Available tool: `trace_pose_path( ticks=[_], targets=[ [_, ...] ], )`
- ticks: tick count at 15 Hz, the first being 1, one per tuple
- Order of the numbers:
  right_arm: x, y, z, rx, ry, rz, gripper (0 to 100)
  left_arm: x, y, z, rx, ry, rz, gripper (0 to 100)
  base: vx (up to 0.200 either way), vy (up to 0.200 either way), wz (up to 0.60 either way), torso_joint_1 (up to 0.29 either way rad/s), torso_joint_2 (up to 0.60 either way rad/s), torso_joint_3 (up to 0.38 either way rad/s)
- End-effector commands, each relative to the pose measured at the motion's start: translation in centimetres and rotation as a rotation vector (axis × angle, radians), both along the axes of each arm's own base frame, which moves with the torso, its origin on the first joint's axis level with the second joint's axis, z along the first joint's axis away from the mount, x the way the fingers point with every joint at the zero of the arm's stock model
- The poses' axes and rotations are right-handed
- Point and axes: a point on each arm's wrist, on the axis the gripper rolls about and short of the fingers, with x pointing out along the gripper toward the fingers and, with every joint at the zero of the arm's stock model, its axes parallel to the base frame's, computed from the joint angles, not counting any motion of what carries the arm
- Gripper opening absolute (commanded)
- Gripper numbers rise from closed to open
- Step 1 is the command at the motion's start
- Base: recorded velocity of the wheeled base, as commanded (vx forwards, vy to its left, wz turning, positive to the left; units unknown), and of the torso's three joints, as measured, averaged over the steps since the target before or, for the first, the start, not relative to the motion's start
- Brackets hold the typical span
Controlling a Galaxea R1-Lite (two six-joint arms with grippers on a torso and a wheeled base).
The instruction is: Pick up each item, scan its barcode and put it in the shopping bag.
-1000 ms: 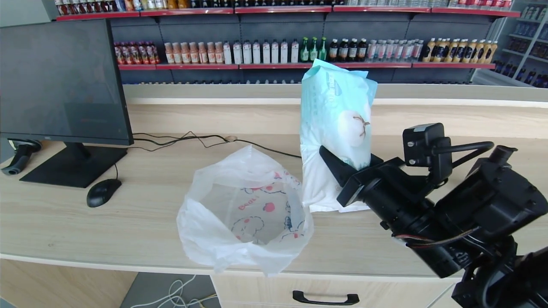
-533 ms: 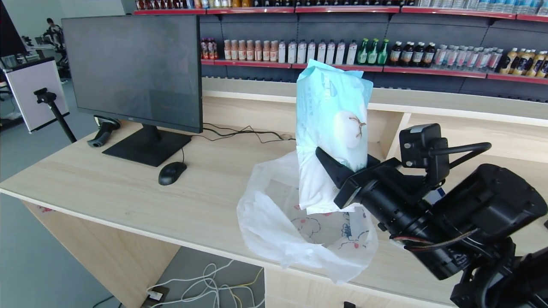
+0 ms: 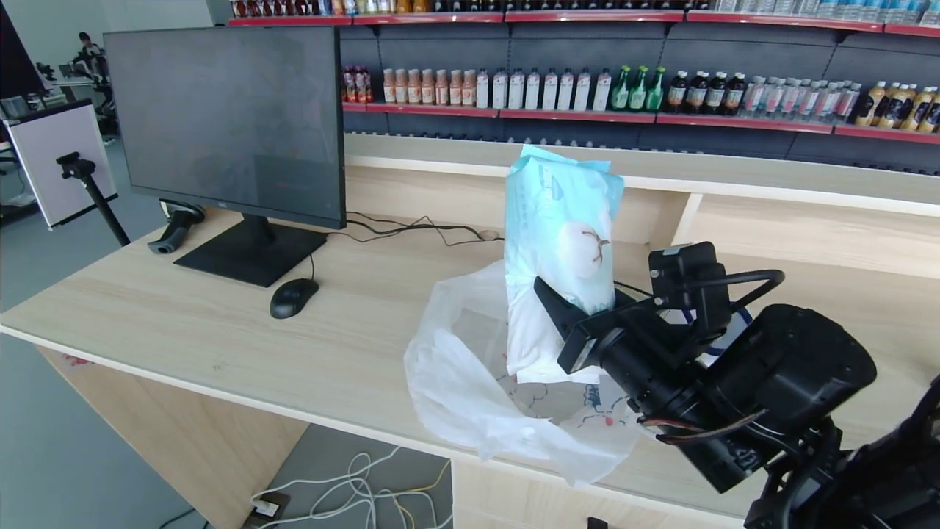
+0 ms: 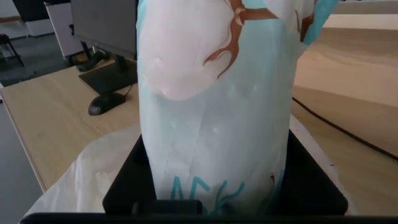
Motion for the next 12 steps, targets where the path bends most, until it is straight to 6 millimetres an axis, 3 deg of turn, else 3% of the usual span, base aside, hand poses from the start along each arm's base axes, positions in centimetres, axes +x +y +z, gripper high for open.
trace_pose_path(
  ticks=[1,5,7,12],
  targets=[
    [0.3,1.5,-2.0,-0.012,0.059,-0.002,0,0.0,0.0,0.0,0.000,0.000,0.000,100,0.000,0.000,0.00,0.000,0.00,0.000],
    [-0.6,3.0,-3.0,-0.005,0.098,0.019,0,0.0,0.0,0.0,0.000,0.000,0.001,100,0.000,0.000,0.00,0.000,0.00,0.000],
    [-1.0,2.3,-4.2,-0.042,0.141,0.005,0,0.0,0.0,0.0,0.000,0.000,0.000,100,0.000,0.000,0.00,0.000,0.00,0.000],
    [-0.7,1.9,-4.6,-0.054,0.155,-0.011,0,0.0,0.0,0.0,0.000,0.001,0.000,100,0.000,0.000,0.00,0.000,0.00,0.000]
  ],
)
